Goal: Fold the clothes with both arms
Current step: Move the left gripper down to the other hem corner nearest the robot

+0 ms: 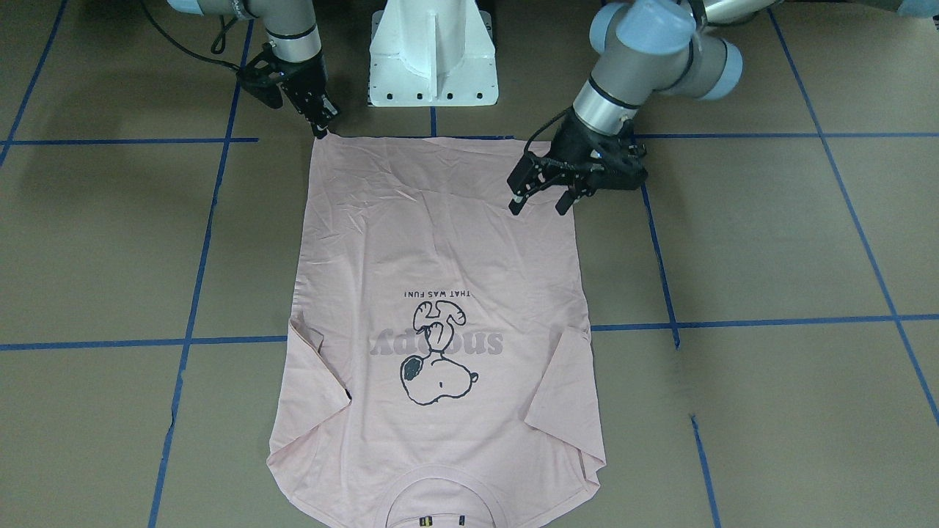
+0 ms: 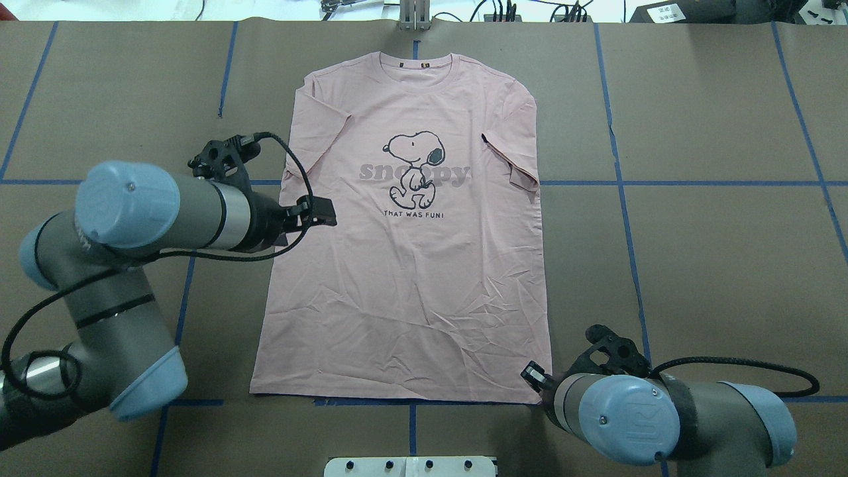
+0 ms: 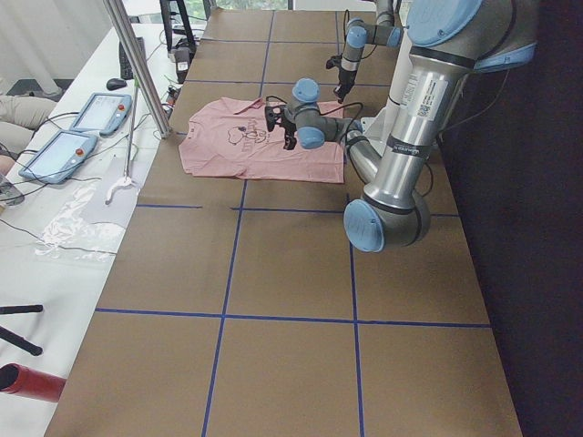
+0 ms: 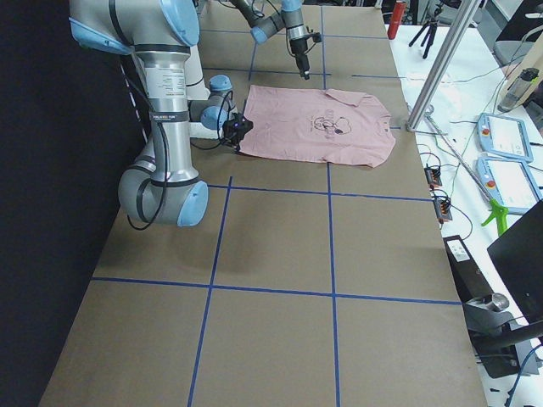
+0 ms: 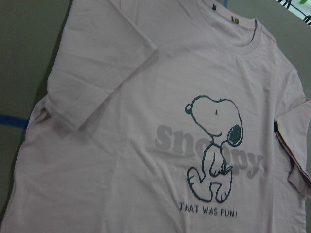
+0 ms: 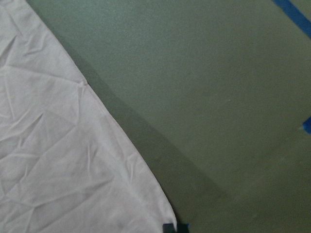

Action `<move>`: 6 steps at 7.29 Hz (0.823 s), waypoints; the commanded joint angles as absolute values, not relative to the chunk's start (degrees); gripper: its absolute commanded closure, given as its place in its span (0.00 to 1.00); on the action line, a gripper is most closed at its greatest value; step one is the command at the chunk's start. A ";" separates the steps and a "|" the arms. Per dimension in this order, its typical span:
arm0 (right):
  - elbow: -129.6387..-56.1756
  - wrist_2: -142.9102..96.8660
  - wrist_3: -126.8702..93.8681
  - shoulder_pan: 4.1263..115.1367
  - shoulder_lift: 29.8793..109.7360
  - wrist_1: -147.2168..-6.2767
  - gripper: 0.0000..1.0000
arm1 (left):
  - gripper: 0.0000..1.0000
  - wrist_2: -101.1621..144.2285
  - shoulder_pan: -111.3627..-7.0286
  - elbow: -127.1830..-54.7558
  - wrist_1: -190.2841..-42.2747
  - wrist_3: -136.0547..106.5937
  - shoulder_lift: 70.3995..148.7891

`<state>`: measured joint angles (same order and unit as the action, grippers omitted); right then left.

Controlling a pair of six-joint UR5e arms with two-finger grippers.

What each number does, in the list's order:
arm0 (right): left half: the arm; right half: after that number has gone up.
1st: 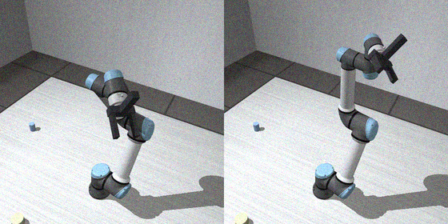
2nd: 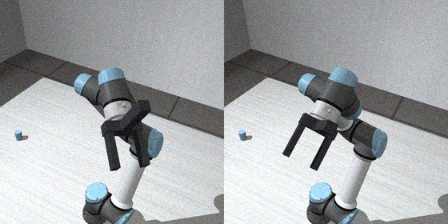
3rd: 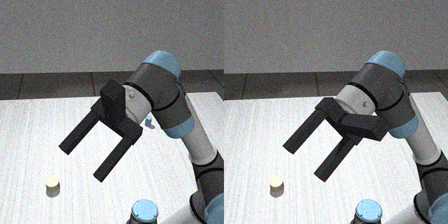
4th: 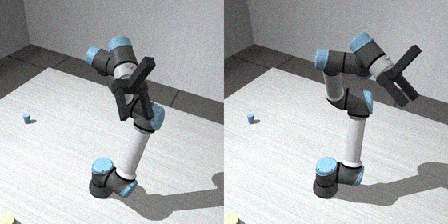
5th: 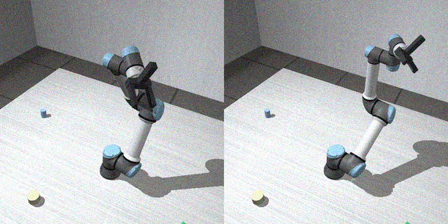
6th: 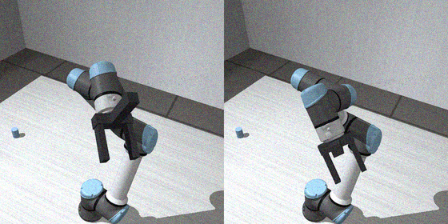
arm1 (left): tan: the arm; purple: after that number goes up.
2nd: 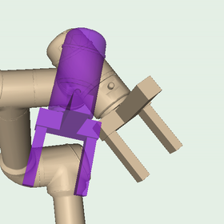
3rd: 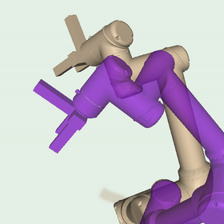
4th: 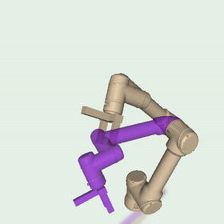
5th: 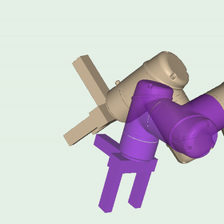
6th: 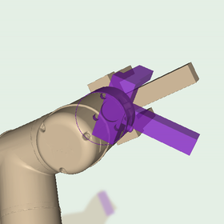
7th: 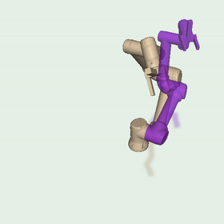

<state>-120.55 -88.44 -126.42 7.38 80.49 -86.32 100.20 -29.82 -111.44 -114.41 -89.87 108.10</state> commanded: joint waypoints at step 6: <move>-121.02 -88.59 -126.12 7.56 80.51 -86.31 1.00 | 0.21 90.97 -12.22 -117.77 -108.72 -100.90 95.01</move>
<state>-120.98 -88.60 -126.13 7.54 80.56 -86.31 91.20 -13.14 -117.95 -108.86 -100.35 95.01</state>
